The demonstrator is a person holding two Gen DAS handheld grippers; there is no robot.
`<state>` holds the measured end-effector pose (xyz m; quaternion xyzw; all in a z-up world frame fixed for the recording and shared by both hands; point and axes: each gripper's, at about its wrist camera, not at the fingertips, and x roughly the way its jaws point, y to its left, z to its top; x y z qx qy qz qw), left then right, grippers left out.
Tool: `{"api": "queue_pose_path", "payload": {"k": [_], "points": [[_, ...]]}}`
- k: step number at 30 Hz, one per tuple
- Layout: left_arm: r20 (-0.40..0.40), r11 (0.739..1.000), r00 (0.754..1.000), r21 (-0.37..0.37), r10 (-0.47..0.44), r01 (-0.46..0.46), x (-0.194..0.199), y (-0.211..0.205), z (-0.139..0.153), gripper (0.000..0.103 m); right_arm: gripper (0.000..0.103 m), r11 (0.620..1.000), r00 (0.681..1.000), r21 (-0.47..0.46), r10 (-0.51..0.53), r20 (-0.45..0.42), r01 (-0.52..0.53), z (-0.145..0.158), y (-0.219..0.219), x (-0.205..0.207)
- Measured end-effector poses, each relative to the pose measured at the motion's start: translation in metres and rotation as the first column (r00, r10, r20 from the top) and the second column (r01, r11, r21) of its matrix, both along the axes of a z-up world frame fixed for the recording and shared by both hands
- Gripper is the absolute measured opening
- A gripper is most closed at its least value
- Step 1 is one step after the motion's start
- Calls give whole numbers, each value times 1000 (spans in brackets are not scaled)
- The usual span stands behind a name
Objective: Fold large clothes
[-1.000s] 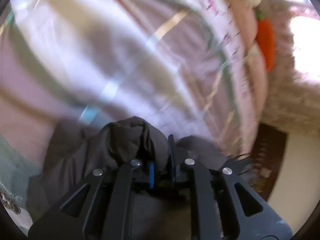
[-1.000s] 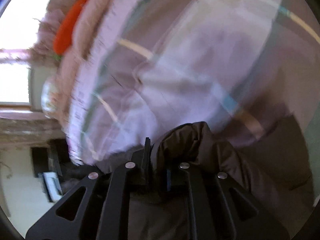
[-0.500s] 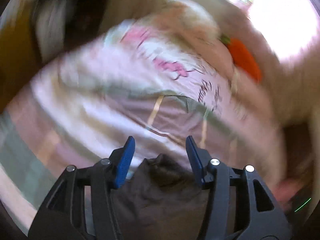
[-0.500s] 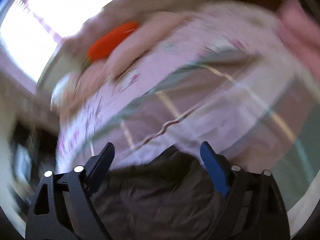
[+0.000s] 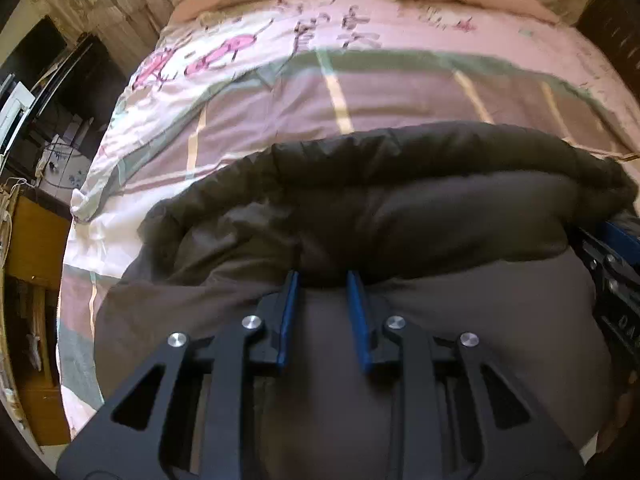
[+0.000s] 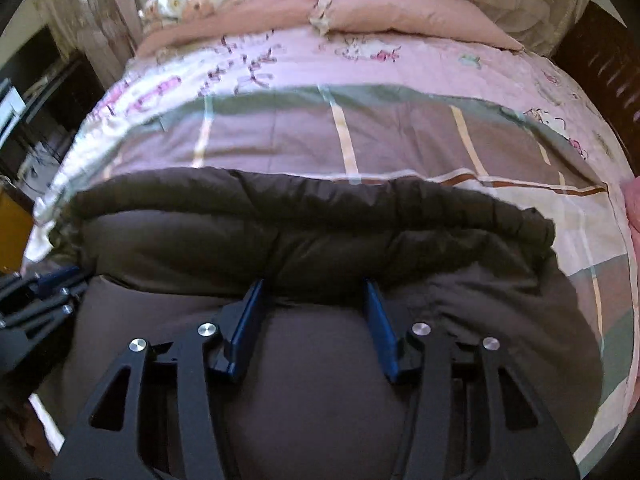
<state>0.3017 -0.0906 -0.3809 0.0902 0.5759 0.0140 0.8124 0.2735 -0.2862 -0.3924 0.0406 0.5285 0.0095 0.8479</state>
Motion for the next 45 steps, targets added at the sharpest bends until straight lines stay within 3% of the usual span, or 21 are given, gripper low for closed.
{"api": "queue_pose_path", "payload": {"k": [3, 10, 12, 13, 16, 18, 20, 21, 22, 24, 27, 28, 29, 31, 33, 34, 36, 38, 40, 42, 45], "points": [[-34, 997, 999, 71, -1, 3, 10, -5, -13, 27, 54, 999, 1000, -50, 6, -19, -7, -13, 3, 11], [-64, 994, 998, 108, 28, -21, 17, -7, -34, 27, 55, 998, 1000, -65, 11, -11, -12, -23, 1, 18], [-68, 996, 997, 89, 27, -21, 18, -3, -33, 27, 54, 996, 998, -72, -46, 31, 48, -13, -23, 17], [-71, 997, 997, 80, 28, -23, 18, 0, -34, 27, 55, 986, 990, -100, -127, 58, 132, -7, -50, 18], [-66, 997, 998, 69, 23, -19, 16, 4, -35, 27, 66, 922, 930, -135, -368, -4, 364, -19, -146, 23], [-61, 997, 998, 76, 25, -20, 14, 3, -35, 27, 65, 855, 868, -213, -494, -54, 473, -28, -198, 19], [-58, 996, 998, 82, 29, -24, 12, 2, -36, 27, 63, 784, 811, -249, -586, 6, 568, -13, -235, 4], [-55, 996, 998, 85, 30, -25, 12, 1, -36, 27, 63, 791, 813, -209, -581, 34, 574, -4, -238, -1], [-52, 996, 998, 85, 31, -27, 12, 1, -37, 27, 63, 828, 838, -127, -542, 62, 546, 9, -234, -4], [-48, 996, 998, 85, 33, -29, 11, 1, -36, 27, 63, 920, 917, 8, -391, 77, 392, 26, -206, 1], [-41, 996, 999, 85, 35, -31, 9, 1, -36, 27, 63, 978, 978, 63, -197, -68, 201, 14, -157, 27], [-38, 996, 999, 83, 39, -35, 8, 2, -36, 27, 62, 984, 972, 32, -165, -168, 173, -5, -143, 40], [-36, 996, 998, 80, 42, -39, 7, 2, -36, 27, 62, 983, 962, -1, -182, -204, 186, -18, -140, 48], [-36, 996, 998, 69, 52, -50, 5, 4, -35, 27, 62, 955, 939, -120, -289, -185, 270, -28, -157, 63], [-40, 997, 997, 58, 60, -57, 3, 6, -36, 27, 62, 875, 889, -256, -448, -100, 412, -14, -183, 62], [-39, 997, 997, 57, 62, -60, 3, 6, -36, 27, 62, 851, 868, -221, -496, -38, 476, 1, -196, 51], [-36, 996, 997, 64, 65, -63, 3, 4, -37, 27, 62, 898, 900, -71, -436, -20, 434, 20, -194, 35], [-36, 996, 997, 66, 68, -65, 3, 3, -38, 27, 62, 950, 951, -30, -310, -15, 309, 36, -171, 14], [-37, 996, 997, 63, 71, -68, 3, 4, -38, 27, 62, 968, 968, 48, -242, -66, 246, 33, -159, -10], [-39, 996, 997, 63, 67, -65, 3, 3, -38, 27, 62, 958, 956, 105, -249, -155, 267, 7, -164, -24], [-53, 997, 997, 45, 62, -59, 3, 2, -33, 27, 62, 922, 904, 74, -354, -239, 380, -38, -196, -37]]}}
